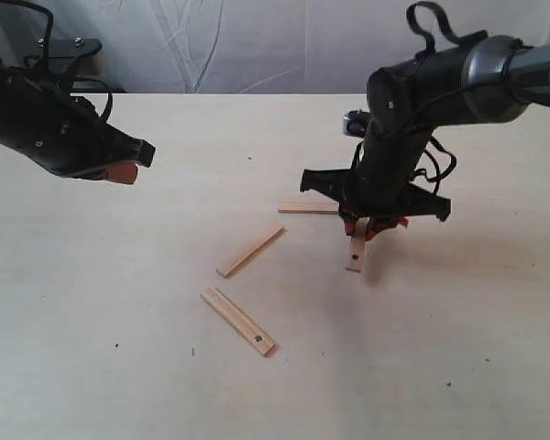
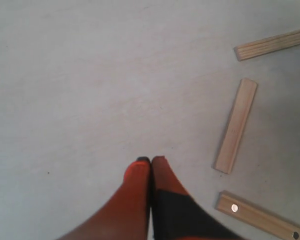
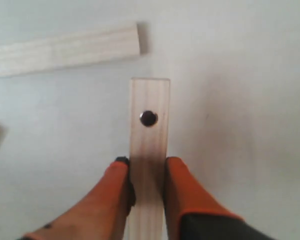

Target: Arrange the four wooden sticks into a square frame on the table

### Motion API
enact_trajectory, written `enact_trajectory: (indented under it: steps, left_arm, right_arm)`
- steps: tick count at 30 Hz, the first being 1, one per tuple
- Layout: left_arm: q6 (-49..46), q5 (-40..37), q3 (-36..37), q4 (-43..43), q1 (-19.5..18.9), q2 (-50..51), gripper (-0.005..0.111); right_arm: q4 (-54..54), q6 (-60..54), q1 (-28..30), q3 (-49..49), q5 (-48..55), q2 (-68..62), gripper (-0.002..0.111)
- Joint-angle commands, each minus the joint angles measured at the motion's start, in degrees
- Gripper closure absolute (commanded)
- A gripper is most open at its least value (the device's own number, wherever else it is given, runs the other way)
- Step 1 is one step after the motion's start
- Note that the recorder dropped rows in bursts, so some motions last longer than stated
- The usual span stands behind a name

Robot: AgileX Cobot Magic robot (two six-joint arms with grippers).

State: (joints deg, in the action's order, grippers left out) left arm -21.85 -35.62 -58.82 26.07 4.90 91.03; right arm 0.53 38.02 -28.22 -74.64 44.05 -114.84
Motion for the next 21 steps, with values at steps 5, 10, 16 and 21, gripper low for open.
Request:
enact_trajectory:
  steps: [5, 10, 16, 21]
  left_arm:
    - [-0.26, 0.15, -0.33, 0.51, 0.39, 0.86, 0.107]
    - [-0.26, -0.11, -0.33, 1.61, 0.39, 2.20, 0.107]
    - [-0.26, 0.26, -0.33, 1.97, 0.39, 3.97, 0.107]
    - [-0.26, 1.35, -0.21, 3.10, 0.39, 4.56, 0.107]
  right_arm:
    - [4.56, -10.59, 0.85, -2.26, -3.98, -0.57, 0.108]
    - [3.82, -12.51, 0.85, -3.55, -3.85, -3.88, 0.108]
    - [2.50, -12.51, 0.85, -4.16, -5.48, -6.19, 0.108]
    - [0.99, -12.51, 0.85, -4.16, -6.72, -7.31, 0.108]
